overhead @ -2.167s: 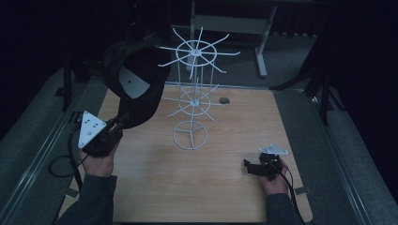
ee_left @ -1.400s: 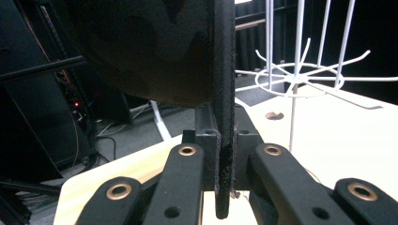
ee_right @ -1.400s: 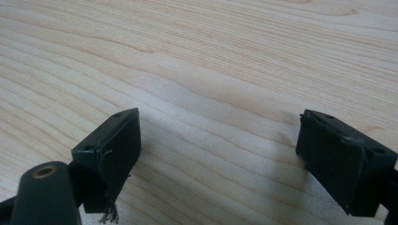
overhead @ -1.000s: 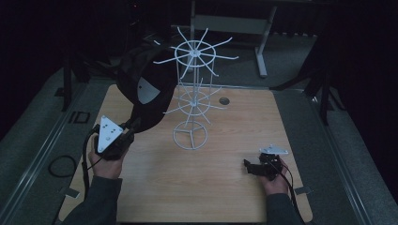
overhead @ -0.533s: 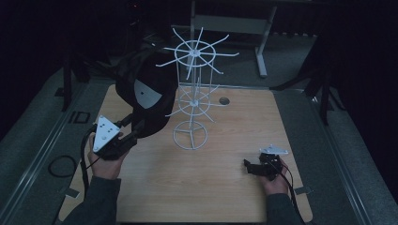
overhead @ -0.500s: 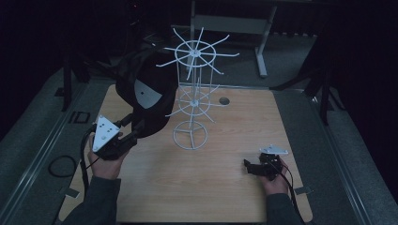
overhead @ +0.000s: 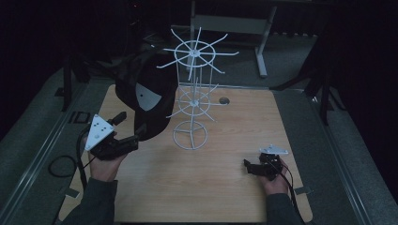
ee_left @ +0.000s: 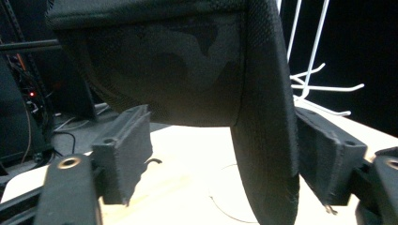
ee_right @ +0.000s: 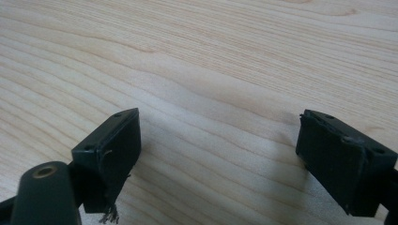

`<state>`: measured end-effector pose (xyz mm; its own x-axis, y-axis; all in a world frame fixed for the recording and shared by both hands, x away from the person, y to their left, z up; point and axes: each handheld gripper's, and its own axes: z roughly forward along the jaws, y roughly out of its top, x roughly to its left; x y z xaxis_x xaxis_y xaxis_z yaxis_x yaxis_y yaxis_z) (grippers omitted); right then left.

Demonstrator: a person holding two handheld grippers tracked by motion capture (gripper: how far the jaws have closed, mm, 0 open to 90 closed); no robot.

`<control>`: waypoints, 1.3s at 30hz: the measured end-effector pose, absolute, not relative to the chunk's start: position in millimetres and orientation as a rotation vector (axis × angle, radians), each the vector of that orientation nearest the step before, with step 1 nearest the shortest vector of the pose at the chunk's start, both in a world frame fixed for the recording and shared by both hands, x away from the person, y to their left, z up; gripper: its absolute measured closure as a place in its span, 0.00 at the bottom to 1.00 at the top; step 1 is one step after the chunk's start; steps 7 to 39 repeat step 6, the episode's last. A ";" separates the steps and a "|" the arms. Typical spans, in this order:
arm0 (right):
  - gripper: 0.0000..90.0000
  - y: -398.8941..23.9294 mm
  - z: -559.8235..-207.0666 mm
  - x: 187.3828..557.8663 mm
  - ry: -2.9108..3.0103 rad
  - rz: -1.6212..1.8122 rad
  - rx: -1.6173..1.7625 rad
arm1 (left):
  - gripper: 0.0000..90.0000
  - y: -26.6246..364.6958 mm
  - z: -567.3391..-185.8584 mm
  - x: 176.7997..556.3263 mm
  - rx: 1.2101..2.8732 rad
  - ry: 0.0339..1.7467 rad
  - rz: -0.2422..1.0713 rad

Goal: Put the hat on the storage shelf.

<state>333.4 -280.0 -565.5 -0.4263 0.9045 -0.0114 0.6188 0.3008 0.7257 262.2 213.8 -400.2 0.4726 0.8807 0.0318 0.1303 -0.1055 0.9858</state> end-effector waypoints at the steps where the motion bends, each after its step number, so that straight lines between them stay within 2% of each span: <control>1: 0.16 -280.1 -565.5 333.4 2.154 0.917 1.358 | 0.23 214.1 -399.9 261.7 1.560 0.909 0.806; 39: 0.16 -280.0 -565.5 333.4 2.154 0.917 1.359 | 0.21 215.0 -398.9 260.4 1.557 0.919 0.779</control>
